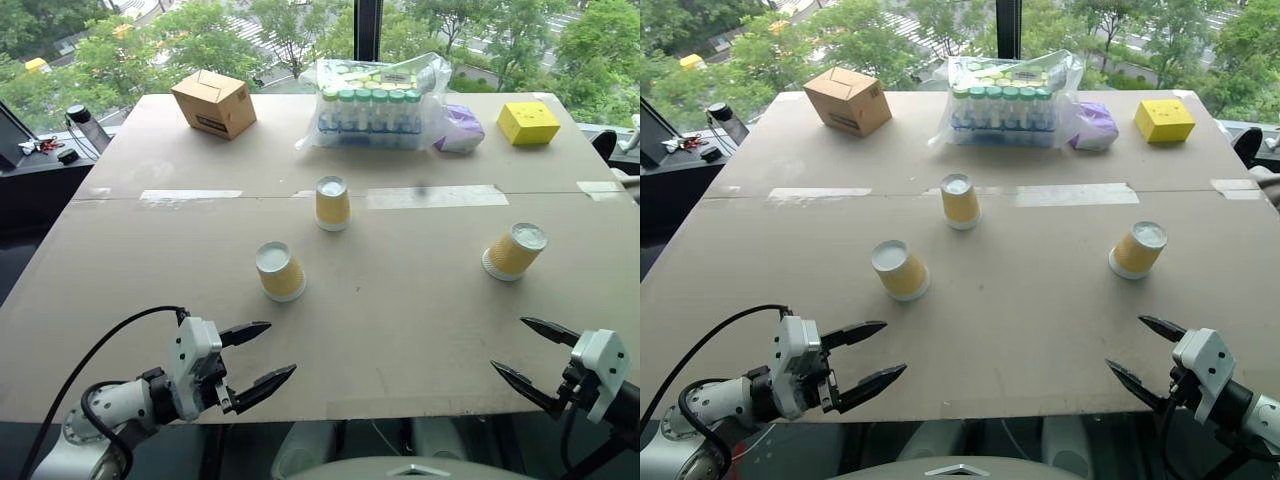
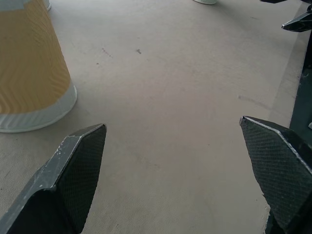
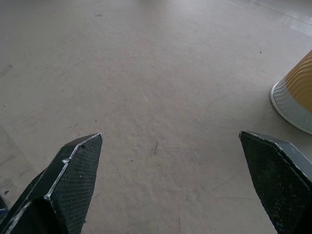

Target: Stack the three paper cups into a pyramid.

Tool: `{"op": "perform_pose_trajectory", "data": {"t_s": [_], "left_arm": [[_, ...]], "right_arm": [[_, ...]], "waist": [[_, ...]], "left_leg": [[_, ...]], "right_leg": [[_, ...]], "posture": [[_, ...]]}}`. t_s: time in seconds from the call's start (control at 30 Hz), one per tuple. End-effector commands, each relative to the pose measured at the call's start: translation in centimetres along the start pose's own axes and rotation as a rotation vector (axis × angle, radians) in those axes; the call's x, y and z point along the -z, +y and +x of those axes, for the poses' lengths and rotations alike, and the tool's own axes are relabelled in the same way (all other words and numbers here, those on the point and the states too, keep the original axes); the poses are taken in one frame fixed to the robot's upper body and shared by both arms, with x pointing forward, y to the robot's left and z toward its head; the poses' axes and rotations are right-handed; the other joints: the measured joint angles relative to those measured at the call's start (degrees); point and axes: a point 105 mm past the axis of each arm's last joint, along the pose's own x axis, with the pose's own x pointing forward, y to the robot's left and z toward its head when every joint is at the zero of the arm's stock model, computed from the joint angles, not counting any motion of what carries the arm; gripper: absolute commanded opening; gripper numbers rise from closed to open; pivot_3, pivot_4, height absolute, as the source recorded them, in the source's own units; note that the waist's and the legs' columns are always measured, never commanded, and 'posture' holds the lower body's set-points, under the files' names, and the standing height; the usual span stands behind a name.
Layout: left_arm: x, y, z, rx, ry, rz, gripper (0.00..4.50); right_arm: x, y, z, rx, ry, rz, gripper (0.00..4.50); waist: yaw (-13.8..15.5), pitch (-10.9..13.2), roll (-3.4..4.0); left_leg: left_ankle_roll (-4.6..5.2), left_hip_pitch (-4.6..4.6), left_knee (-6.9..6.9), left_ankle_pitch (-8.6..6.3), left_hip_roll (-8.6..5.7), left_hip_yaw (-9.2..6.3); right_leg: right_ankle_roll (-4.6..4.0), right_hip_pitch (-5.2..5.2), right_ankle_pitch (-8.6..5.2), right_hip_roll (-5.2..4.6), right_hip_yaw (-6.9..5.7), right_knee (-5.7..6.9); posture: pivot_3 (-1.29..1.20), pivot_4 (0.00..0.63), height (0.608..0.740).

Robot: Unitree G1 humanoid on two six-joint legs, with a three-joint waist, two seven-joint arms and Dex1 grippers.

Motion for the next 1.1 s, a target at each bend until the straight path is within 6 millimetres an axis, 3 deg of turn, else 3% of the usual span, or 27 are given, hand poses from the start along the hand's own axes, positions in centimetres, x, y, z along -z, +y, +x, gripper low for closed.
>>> {"op": "perform_pose_trajectory", "data": {"t_s": [0.03,0.3,0.43,0.6,0.87,1.1], "left_arm": [[-0.7,0.2,0.2,-0.005,-0.034,0.016,4.50],[-2.5,3.3,0.1,-0.170,-0.113,0.043,4.50],[-3.3,4.1,-0.6,-0.202,-0.116,0.058,4.50],[-4.9,5.5,0.1,-0.196,-0.120,0.104,4.50],[-6.1,7.9,1.1,-0.220,-0.132,0.127,4.50],[-5.5,9.0,2.1,-0.186,-0.104,0.157,4.50]], "right_arm": [[-2.2,0.5,1.0,-0.009,-0.085,-0.029,4.44],[-6.6,2.4,3.8,-0.160,-0.250,-0.026,4.44],[-8.5,4.3,3.6,-0.311,-0.296,-0.052,4.44],[-9.9,5.9,3.0,-0.442,-0.318,-0.056,4.44],[-10.5,5.9,2.6,-0.452,-0.329,-0.074,4.44],[-10.2,5.8,2.5,-0.416,-0.326,-0.083,4.44]], "waist": [[0.0,0.0,0.00],[0.0,0.0,0.01],[0.0,0.0,0.02],[0.2,0.1,0.00],[0.0,0.1,-0.01],[0.0,0.1,-0.01]], "left_leg": [[0.00,0.00,0.00,0.00,0.00,0.00],[-0.09,0.01,0.01,0.00,0.05,-0.03],[-0.32,-0.02,0.00,0.02,0.05,-0.07],[-0.33,-0.06,0.01,-0.05,0.05,-0.14],[-0.38,-0.04,0.01,-0.06,0.08,-0.17],[-0.39,-0.05,0.01,-0.07,0.07,-0.17]], "right_leg": [[0.00,0.00,0.00,0.00,0.00,0.00],[0.14,-0.01,0.11,0.08,-0.03,0.00],[0.14,-0.06,0.10,0.09,-0.05,-0.02],[0.15,-0.04,0.10,0.10,-0.14,-0.08],[0.14,-0.06,0.11,0.18,-0.13,-0.08],[0.14,-0.06,0.11,0.17,-0.13,-0.08]], "posture": [[0.00,0.150,0.740],[0.00,0.150,0.740],[0.00,0.150,0.740],[0.00,0.150,0.740],[0.00,0.150,0.740],[0.00,0.150,0.740]]}}
